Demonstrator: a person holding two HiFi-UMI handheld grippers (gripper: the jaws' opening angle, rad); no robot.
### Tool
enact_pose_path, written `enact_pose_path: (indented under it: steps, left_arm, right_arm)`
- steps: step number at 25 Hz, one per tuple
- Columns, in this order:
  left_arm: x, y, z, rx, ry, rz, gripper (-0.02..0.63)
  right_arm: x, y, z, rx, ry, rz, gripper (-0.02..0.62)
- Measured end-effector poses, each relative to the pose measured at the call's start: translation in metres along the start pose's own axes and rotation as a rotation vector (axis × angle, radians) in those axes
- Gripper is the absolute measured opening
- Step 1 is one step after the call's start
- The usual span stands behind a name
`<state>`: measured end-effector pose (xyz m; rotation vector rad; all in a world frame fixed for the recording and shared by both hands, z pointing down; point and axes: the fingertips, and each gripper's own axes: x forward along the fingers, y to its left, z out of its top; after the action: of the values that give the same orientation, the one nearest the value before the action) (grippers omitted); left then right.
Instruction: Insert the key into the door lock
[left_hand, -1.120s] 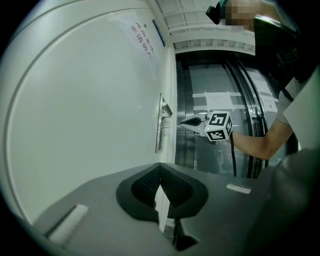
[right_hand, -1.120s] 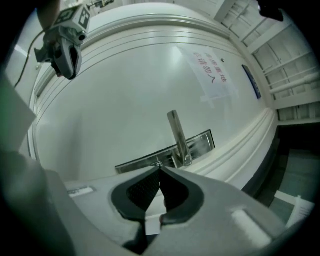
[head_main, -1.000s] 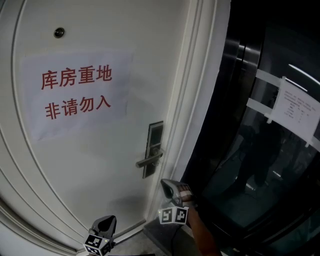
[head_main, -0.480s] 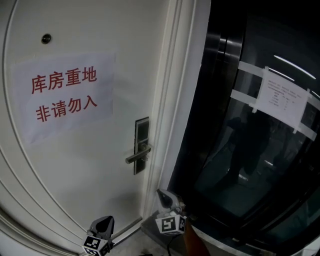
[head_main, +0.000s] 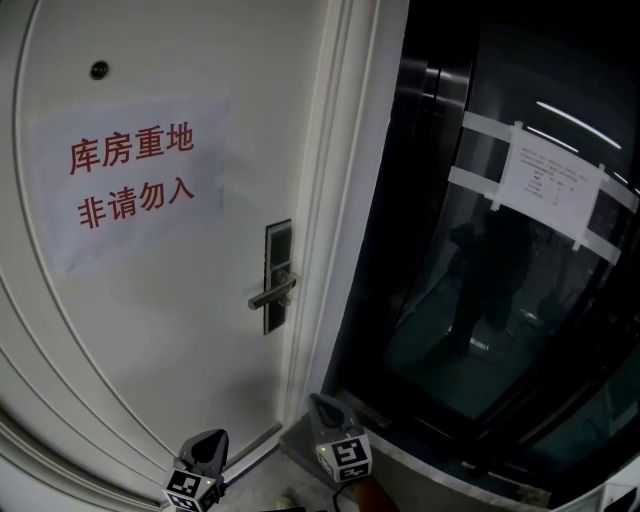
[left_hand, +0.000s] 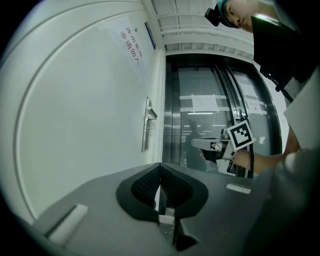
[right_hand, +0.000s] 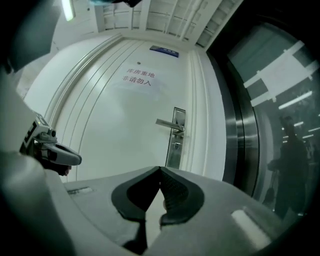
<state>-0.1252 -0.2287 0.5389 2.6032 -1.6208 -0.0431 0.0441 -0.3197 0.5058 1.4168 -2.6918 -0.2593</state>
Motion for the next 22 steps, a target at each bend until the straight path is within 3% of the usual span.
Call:
enact_pose_path:
  steps: [9, 22]
  left_arm:
    - [-0.025, -0.017, -0.002, 0.014, -0.004, -0.042, 0.002]
    - [-0.063, -0.033, -0.011, 0.015, -0.004, -0.058, 0.002]
  right_arm:
    - [-0.049, 0.024, -0.016, 0.1, 0.03, -0.049, 0.002]
    - [-0.105, 0.053, -0.026, 0.139, 0.051, -0.083, 0.002]
